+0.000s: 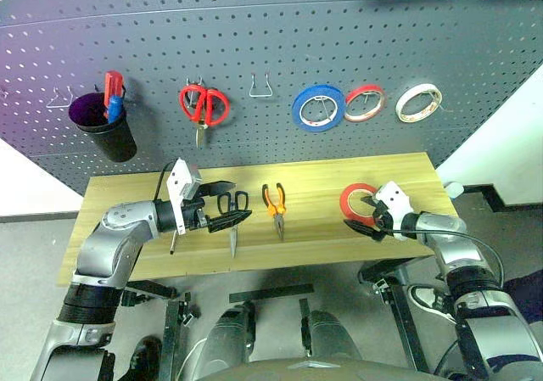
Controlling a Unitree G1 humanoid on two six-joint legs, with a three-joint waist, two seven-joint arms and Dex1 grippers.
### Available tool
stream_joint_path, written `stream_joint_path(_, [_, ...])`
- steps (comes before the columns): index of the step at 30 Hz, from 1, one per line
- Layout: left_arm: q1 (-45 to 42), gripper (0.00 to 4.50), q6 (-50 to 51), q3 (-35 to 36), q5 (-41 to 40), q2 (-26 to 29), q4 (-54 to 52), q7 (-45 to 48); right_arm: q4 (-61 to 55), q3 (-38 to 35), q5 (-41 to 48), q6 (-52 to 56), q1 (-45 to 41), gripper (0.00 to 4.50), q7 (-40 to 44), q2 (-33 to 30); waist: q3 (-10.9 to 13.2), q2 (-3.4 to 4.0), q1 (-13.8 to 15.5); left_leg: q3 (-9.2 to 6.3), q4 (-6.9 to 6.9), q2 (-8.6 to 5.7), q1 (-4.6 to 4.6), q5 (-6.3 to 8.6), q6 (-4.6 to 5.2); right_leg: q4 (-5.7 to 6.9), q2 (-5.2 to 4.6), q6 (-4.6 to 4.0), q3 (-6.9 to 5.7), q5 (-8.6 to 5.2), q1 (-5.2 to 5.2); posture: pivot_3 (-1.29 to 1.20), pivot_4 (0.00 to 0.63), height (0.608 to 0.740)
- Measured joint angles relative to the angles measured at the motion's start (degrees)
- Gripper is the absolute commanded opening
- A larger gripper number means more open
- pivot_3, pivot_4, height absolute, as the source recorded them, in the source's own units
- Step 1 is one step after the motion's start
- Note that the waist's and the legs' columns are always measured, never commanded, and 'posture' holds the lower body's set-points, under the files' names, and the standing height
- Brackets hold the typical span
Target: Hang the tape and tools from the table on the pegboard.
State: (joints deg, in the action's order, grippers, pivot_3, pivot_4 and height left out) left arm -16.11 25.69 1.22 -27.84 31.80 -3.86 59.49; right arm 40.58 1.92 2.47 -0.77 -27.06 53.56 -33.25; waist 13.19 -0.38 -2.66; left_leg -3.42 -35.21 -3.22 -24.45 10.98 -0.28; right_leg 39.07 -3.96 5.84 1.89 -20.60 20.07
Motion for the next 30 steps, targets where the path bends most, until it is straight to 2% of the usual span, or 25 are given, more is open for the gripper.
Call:
stream_joint_path(10, [2.7,4.48,0.3,0.1,-0.5,-0.3,-2.7,-2.4,-0.4,2.3,-3.0,1.6,-1.1,4.50,-0.2,-1.2,2.7,-0.35,0.1,0.01,-0.01,0.00,-0.38,0.02,0.04,-0.05,-0.08,-0.01,-0.04,0.00,0.33,-0.02,0.322,0.740])
stream_joint_path(22, [3.6,4.48,2.8,0.5,-3.1,0.9,-5.9,-2.7,8.8,5.1,-7.2,-1.0,-5.7,4.50,-2.7,-0.3,4.0,-0.36,0.0,0.01,-0.03,-0.01,-0.52,0.04,0.07,-0.07,-0.09,0.01,-0.18,0.00,0.43,-0.01,0.328,0.740])
stream_joint_path(30, [3.5,4.48,6.7,0.6,-7.2,4.7,-9.2,-0.2,12.4,5.4,-8.1,-2.7,-7.7,4.50,-3.0,0.5,4.3,-0.40,0.0,0.00,-0.03,0.00,-0.53,0.04,0.06,-0.07,-0.09,0.01,-0.23,0.00,0.43,-0.01,0.332,0.740])
